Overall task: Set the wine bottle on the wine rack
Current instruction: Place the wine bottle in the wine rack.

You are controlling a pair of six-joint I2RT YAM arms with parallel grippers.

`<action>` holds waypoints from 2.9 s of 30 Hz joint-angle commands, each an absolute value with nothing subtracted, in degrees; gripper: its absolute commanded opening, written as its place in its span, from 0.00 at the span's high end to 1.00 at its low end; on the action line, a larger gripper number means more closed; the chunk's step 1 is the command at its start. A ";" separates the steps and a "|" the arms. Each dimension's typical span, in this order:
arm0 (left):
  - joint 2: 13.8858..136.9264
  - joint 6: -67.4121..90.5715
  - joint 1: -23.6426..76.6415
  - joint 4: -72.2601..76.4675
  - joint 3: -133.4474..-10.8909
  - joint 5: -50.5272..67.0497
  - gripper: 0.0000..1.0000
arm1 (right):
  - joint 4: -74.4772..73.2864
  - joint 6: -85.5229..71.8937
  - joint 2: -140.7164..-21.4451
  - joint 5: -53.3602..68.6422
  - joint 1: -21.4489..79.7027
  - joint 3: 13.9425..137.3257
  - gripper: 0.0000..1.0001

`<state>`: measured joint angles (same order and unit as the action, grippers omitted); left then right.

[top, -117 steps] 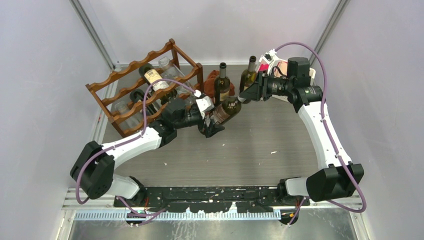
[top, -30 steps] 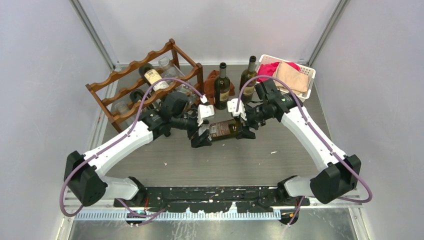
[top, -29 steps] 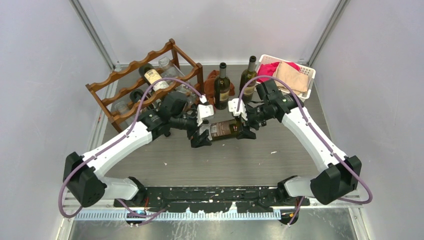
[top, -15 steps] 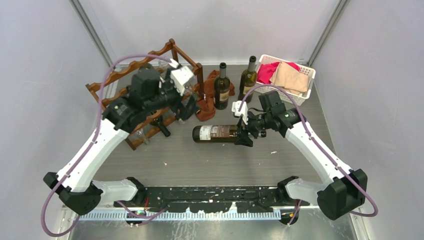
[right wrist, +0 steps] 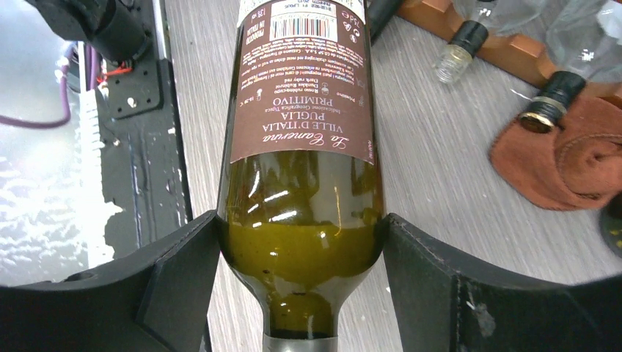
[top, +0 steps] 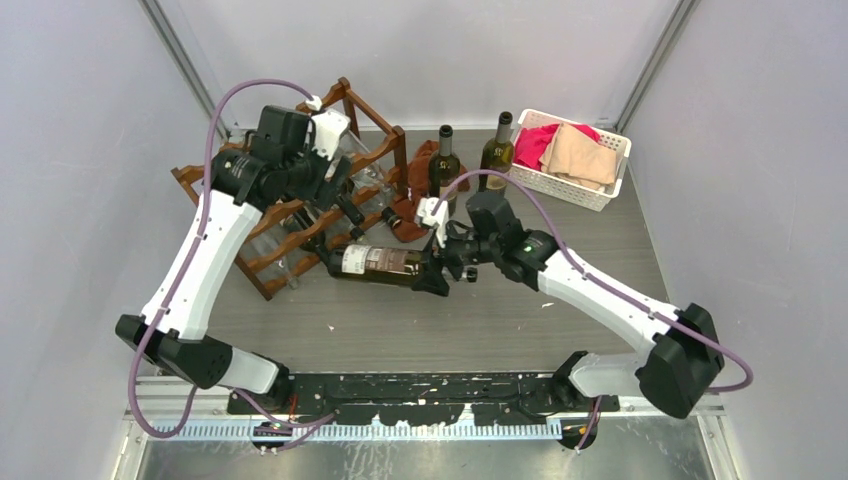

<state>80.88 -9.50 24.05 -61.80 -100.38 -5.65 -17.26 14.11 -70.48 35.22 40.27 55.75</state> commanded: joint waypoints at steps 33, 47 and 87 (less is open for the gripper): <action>90.53 -22.70 16.61 -65.65 -107.10 12.57 0.88 | 6.19 -6.01 -84.68 15.73 50.19 69.65 0.99; 90.34 -20.00 16.61 -65.69 -109.48 13.01 0.77 | 9.90 -9.49 -87.74 12.06 52.09 72.46 0.99; 58.60 0.95 16.61 -31.09 -86.82 -7.08 0.30 | 33.01 -7.98 -117.56 -21.49 62.74 93.99 0.99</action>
<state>61.23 2.46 16.53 -37.36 -88.36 -5.80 18.17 -10.94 -117.93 -14.52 61.45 89.54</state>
